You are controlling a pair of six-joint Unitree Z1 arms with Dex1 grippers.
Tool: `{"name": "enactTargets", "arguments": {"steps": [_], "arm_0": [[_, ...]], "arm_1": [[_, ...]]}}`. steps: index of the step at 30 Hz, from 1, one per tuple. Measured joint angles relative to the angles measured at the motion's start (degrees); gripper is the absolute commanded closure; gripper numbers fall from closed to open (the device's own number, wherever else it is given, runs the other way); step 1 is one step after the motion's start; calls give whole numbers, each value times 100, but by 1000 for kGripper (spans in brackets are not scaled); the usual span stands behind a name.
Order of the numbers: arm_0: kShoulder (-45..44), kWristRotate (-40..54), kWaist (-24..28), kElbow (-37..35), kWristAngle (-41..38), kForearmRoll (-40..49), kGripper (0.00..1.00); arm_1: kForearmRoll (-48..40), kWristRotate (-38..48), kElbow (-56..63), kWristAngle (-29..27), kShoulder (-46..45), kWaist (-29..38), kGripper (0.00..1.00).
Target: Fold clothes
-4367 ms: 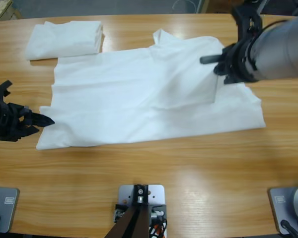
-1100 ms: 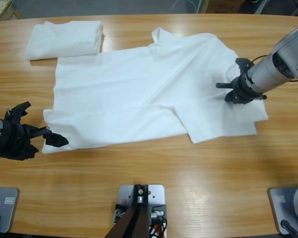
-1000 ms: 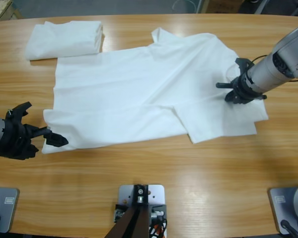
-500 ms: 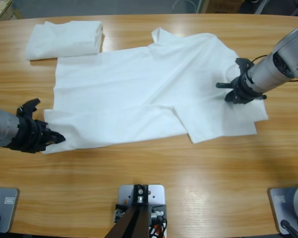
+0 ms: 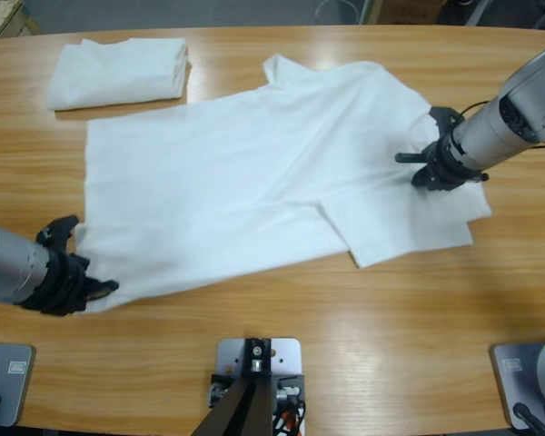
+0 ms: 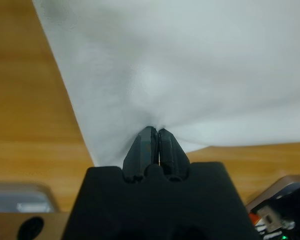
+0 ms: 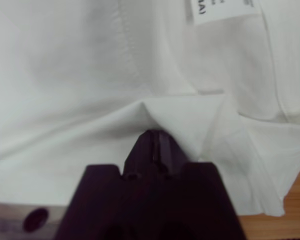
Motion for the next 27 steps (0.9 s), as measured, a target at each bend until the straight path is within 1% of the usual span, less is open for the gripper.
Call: {"name": "enactTargets", "arguments": {"steps": [5,9,11,15,20,21,22,23,24,25,26,27], "arm_0": [[-131,-279,-354,104,-174,426,1000],[-155,-320,-423,105,-249,484,1000],[-234,-326,-438,108,-281,541,1000],[-718,-341,-444,117,-378,685,1000],[-1503,-456,-475,53,-416,1182,1000],[-1601,-474,-478,42,-394,1241,1000],[-1680,-492,-479,22,-341,1271,1000],[-1736,-516,-479,-14,-249,1288,1000],[-1761,-555,-479,-60,-139,1294,1000],[-1767,-618,-480,-121,-26,1297,1000],[-1769,-677,-479,-184,115,1297,1000],[-1769,-728,-449,-233,248,1297,739]], "arm_1": [[-36,-23,-27,0,36,-25,1000],[-53,-129,-83,12,72,-90,1000],[-66,-310,-128,44,92,-166,1000],[-81,-558,-171,82,110,-261,1000],[-81,-607,-172,82,74,-270,1000],[-81,-609,-171,82,35,-270,726],[-81,-609,-172,82,-35,-270,358],[-79,-609,-172,104,-150,-266,128],[-15,-609,-190,227,-289,-257,30],[92,-609,-228,388,-431,-249,3],[252,-609,-275,546,-562,-239,0],[407,-610,-330,610,-700,-232,4]]}}
